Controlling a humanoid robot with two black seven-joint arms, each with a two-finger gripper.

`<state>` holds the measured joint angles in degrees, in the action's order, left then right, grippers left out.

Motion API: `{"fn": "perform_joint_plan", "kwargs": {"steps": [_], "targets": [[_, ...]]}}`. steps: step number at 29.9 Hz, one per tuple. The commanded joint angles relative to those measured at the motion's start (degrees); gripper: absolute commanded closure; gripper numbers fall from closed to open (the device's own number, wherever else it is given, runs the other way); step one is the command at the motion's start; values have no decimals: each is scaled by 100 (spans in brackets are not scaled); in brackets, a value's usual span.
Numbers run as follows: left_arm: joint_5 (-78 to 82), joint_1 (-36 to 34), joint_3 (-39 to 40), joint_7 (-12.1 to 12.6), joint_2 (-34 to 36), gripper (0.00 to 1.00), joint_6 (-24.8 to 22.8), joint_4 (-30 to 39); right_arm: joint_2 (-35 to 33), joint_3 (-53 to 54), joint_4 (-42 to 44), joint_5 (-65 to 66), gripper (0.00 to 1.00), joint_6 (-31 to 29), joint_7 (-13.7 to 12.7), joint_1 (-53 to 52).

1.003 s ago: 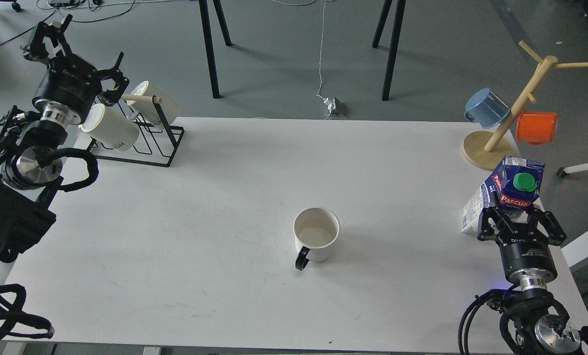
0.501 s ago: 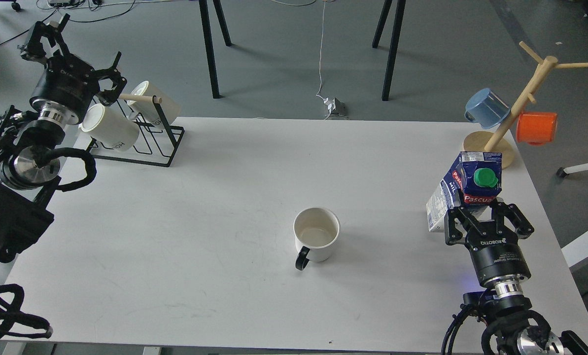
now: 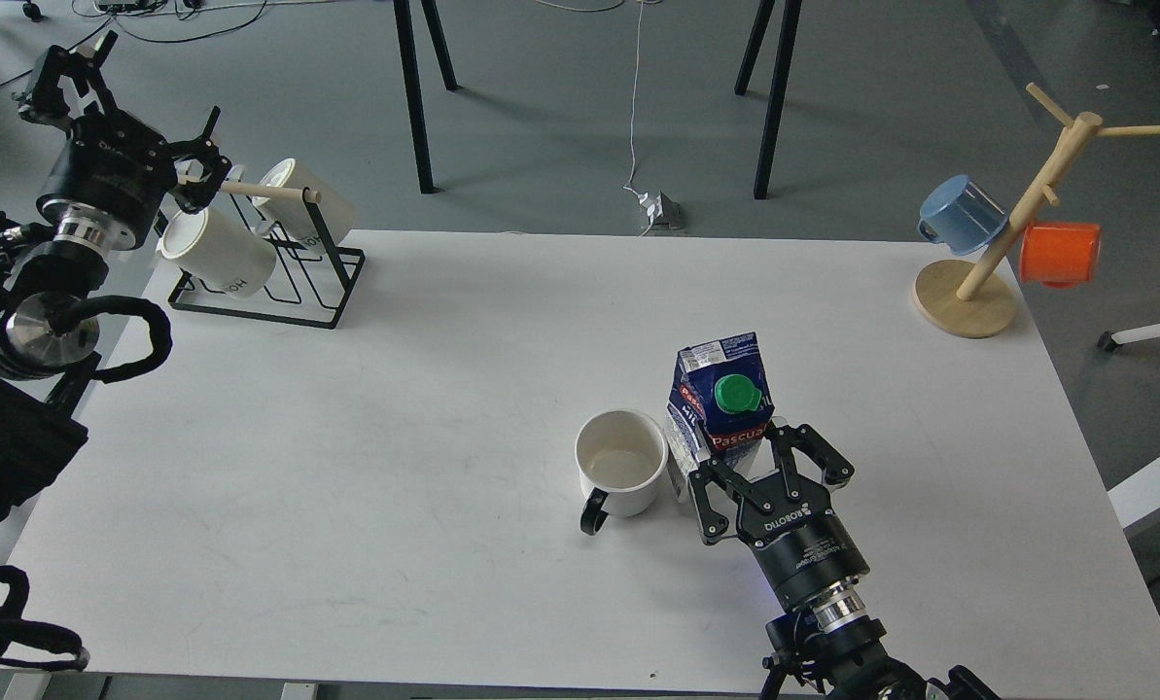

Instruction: Place cup and milk with both arms

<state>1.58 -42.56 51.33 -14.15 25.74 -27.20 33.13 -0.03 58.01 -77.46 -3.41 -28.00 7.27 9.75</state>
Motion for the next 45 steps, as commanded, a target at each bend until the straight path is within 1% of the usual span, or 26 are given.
{"fn": "perform_joint_plan", "kwargs": {"steps": [1,15,20,23,26,30,33,40,45], "targets": [[0,2,0,0,2,0,-5,0,3,-35,55,16,46,0,3,-8],[0,38,0,0,10,0,-14,0,3,-35,283,16,43,0,3,-44],[0,38,9,0,2,0,-22,-70,3,-35,292,16,39,0,3,-44],[0,38,0,-9,-7,0,-40,-79,3,-27,292,16,33,0,11,-44],[0,38,0,-9,-7,0,-75,-79,3,-27,336,8,19,0,11,-44],[0,46,9,0,2,0,-75,-79,3,-35,328,-1,15,0,3,-26],[0,46,9,-9,2,0,-75,-79,3,-18,319,-1,5,0,3,-26],[0,46,9,-9,2,0,-75,-79,3,17,310,-1,3,0,11,53],[0,46,9,-9,10,0,-75,-79,3,17,310,-1,2,0,3,272]]}}
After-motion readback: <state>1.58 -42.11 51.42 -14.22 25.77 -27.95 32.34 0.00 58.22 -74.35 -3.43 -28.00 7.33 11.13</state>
